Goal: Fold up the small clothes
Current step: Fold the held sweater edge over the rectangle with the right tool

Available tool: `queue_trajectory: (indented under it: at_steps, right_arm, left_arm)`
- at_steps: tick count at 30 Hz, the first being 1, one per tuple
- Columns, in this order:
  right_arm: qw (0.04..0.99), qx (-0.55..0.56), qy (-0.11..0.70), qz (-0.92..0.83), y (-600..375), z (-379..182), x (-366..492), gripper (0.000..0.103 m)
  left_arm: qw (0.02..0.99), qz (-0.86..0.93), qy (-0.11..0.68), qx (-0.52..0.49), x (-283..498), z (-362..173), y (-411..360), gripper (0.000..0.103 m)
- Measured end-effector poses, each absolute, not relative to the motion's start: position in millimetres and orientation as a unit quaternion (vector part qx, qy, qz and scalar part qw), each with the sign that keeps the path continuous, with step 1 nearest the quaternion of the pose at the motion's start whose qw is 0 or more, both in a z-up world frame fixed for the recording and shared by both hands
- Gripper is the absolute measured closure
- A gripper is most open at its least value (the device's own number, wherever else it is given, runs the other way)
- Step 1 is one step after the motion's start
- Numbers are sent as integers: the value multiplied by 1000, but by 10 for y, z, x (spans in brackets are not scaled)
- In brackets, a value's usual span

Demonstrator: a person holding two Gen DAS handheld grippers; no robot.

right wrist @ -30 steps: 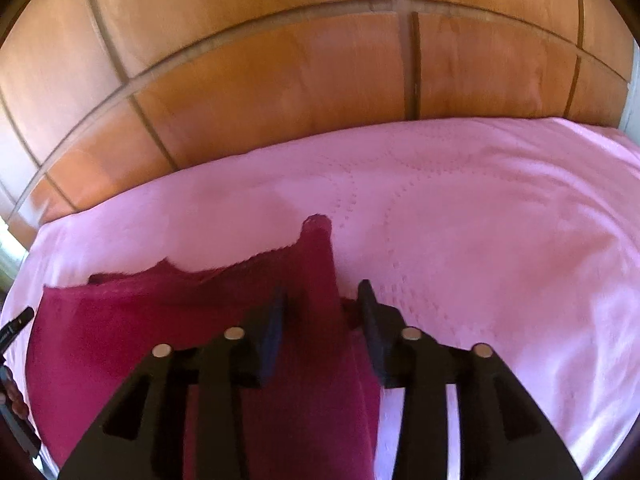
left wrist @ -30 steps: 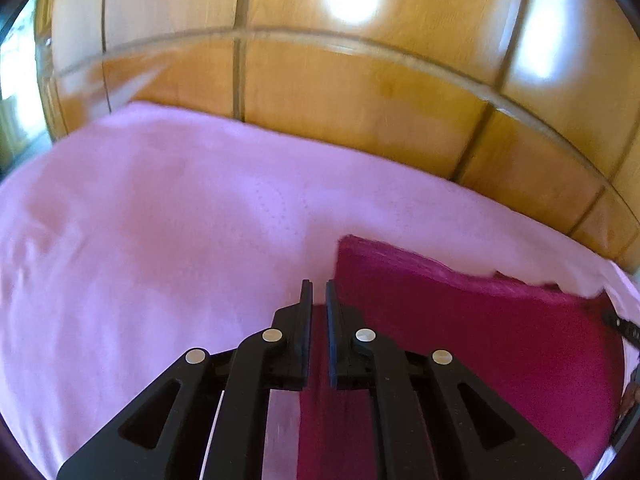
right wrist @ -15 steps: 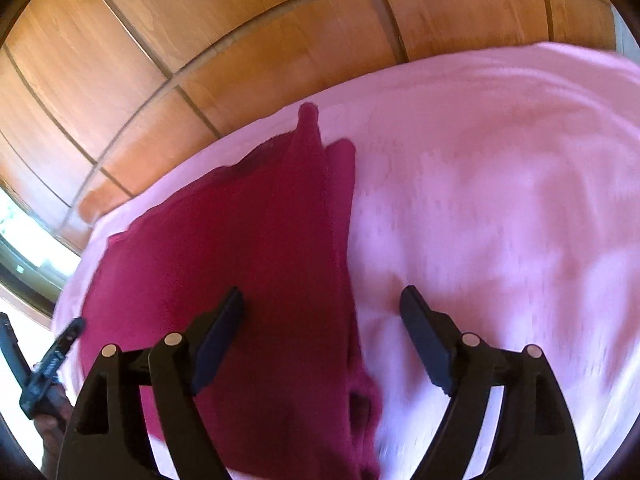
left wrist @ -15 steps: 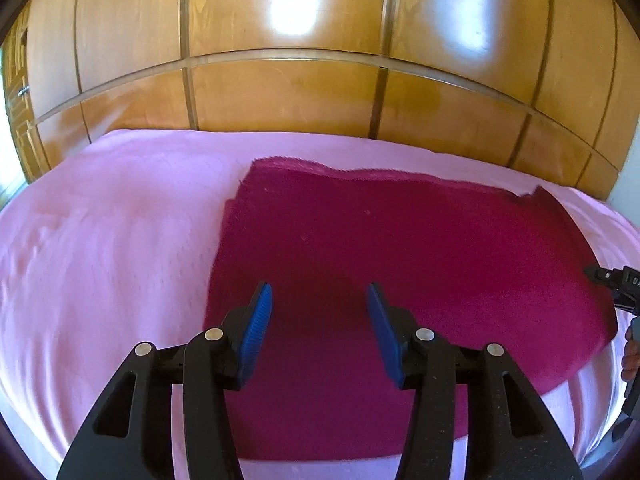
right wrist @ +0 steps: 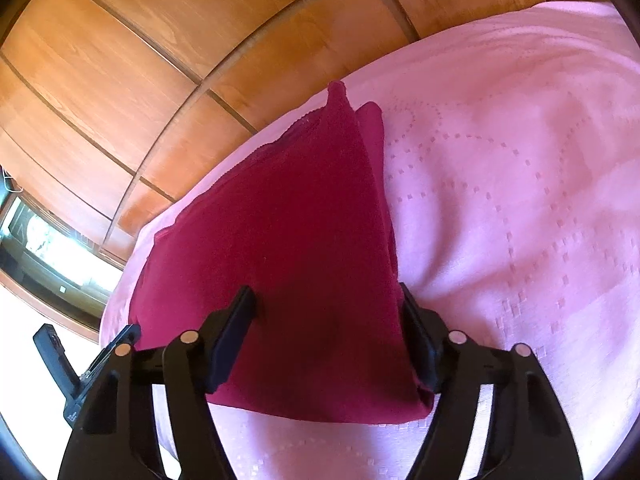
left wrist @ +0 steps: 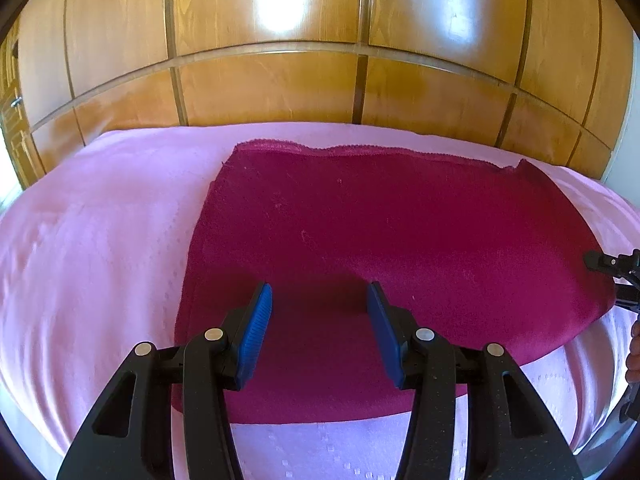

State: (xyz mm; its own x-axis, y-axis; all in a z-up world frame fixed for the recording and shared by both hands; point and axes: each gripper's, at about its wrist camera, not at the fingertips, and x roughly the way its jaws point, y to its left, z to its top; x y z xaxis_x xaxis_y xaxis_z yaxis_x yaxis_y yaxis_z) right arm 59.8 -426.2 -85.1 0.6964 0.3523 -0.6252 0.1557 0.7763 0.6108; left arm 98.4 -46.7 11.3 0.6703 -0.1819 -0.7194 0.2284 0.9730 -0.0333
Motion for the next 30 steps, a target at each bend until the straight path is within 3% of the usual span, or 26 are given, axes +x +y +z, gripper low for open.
queue_trajectory:
  at_steps: [5, 16, 20, 23, 25, 30]
  right_arm:
    - [856, 333, 392, 52, -4309, -877, 573, 57]
    - [855, 330, 397, 49, -4291, -854, 579, 58]
    - [859, 317, 399, 48, -4242, -808, 593, 72]
    - [864, 300, 401, 45, -4174, -745, 601, 76]
    - [863, 301, 402, 48, -4155, -713, 614, 77]
    - [860, 327, 385, 67, -4147, -572, 616, 79]
  left_arm:
    - [910, -113, 398, 28, 999, 76, -461, 54]
    - [906, -111, 409, 25, 993, 37, -473, 54]
    - [904, -113, 412, 17, 1009, 40, -444, 54]
    - [902, -119, 416, -6, 1006, 78, -391, 54]
    - [899, -126, 420, -20, 1012, 91, -356, 57]
    - [881, -148, 442, -83, 1087, 123, -147, 74]
